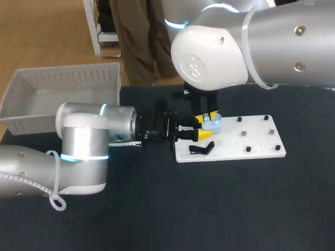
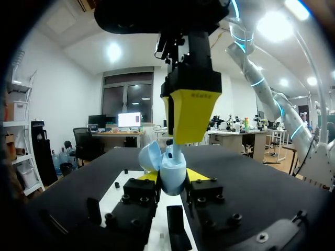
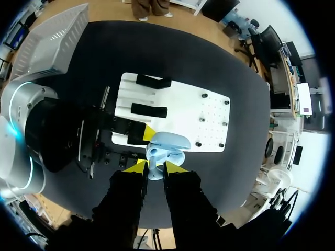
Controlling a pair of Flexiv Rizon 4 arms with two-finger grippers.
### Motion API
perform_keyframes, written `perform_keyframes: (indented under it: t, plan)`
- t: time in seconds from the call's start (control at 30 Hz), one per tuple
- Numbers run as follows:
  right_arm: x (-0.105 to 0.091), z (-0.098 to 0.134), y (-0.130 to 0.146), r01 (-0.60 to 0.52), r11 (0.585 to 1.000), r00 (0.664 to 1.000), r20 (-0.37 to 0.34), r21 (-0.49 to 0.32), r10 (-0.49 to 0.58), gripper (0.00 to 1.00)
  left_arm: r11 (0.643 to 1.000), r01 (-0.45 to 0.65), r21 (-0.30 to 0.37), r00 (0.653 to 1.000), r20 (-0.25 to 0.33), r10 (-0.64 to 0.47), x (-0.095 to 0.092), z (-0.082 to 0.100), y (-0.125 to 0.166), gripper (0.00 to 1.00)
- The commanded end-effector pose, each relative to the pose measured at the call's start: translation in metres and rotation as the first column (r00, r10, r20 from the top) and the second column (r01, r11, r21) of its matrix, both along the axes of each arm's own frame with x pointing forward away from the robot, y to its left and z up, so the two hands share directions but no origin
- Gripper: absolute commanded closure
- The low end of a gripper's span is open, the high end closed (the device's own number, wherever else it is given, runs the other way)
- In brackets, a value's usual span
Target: Pick up each earbud case from the left stands, insert the matching earbuds, close the lid, and place the case in the box.
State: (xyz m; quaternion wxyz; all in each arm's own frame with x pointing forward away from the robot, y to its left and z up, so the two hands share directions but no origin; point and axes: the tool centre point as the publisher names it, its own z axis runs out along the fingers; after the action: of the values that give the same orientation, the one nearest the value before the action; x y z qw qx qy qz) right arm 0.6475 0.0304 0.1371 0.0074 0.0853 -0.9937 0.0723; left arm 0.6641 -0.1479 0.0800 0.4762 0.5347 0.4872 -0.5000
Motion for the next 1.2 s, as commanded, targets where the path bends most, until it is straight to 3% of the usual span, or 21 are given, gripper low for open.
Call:
perform_keyframes:
  t: [0.03, 1.2]
  plan:
    - [0.0005, -0.0017, -0.0009, 0.002, 1.000, 1.000, 0.004, 0.002, -0.002, 1.00, 1.000, -0.006, -0.002, 1.000, 0.002, 0.006, -0.0013, -0.0005, -0.0001, 1.00]
    - [0.0086, -0.0034, -0.0037, 0.014, 1.000, 1.000, 0.015, 0.007, -0.014, 1.00, 1.000, -0.006, -0.002, 1.000, 0.002, 0.006, -0.0013, -0.0005, -0.0001, 1.00]
